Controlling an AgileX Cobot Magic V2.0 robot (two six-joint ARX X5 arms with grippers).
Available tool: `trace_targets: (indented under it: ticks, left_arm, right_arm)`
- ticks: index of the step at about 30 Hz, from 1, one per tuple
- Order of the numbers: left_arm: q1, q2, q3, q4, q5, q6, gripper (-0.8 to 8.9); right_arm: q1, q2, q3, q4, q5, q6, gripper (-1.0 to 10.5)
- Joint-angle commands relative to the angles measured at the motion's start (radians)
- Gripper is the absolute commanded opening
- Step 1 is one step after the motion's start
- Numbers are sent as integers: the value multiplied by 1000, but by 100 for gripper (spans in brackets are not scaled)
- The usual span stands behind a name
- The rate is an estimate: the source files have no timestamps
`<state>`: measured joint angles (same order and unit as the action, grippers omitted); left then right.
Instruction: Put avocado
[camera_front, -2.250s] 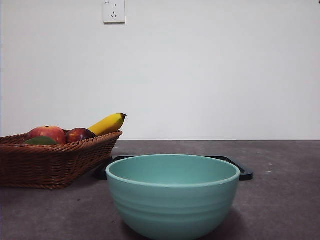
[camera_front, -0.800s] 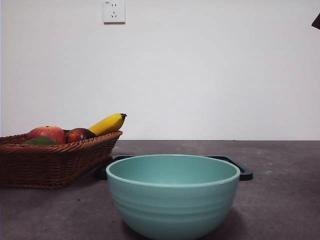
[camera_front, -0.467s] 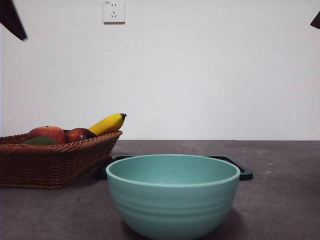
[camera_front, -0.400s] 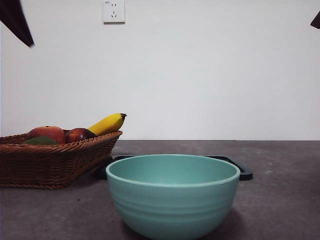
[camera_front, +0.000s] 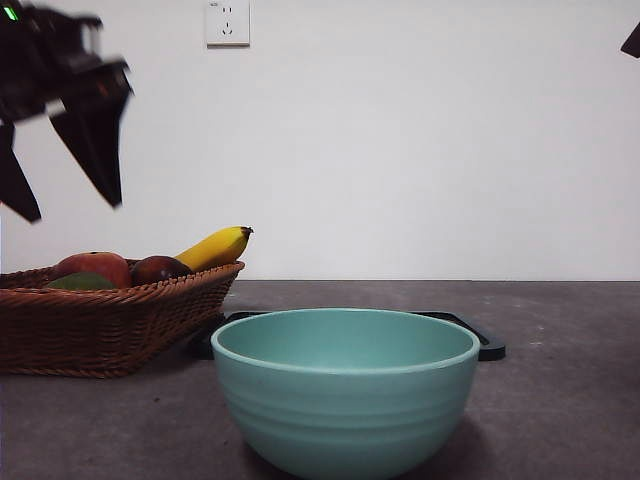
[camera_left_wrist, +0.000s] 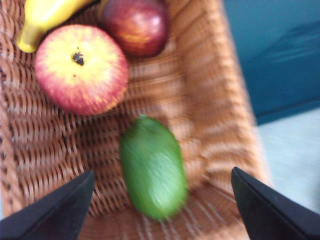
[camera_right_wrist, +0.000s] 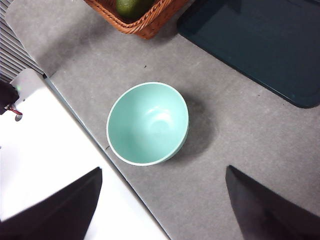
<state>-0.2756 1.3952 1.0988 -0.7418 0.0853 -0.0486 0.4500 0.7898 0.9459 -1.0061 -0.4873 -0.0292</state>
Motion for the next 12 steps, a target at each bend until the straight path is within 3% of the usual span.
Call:
trace_targets:
  ticks: [1, 12]
  left_arm:
    - [-12, 61, 24, 31, -40, 15, 435]
    - [-15, 215, 24, 87, -71, 22, 435]
  right_arm:
    - [6, 7, 19, 8, -3, 3, 395]
    - [6, 7, 19, 11, -3, 3, 395]
